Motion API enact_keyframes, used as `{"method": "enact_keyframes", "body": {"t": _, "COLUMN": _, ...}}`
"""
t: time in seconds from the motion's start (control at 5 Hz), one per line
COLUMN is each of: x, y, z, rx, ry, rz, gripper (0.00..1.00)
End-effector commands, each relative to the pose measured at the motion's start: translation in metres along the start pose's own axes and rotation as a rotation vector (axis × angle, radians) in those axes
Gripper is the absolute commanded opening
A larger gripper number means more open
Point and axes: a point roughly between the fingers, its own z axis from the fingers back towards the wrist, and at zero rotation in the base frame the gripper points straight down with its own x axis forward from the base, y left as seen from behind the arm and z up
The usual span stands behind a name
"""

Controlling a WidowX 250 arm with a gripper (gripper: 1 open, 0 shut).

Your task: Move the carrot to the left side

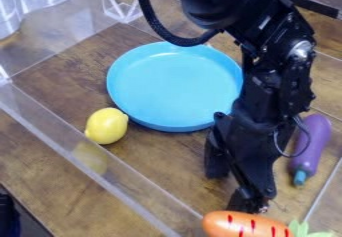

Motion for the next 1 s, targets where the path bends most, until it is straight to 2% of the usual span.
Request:
{"method": "enact_keyframes", "body": {"t": 0.0, "x": 0.008, "y": -0.016, "z": 0.005, "rx": -0.012, "ry": -0.023, "rz": -0.073, "gripper": 1.0}}
{"method": "enact_keyframes", "body": {"t": 0.8, "x": 0.019, "y": -0.021, "z": 0.005, "rx": -0.027, "ry": -0.035, "rz": -0.121, "gripper": 1.0}}
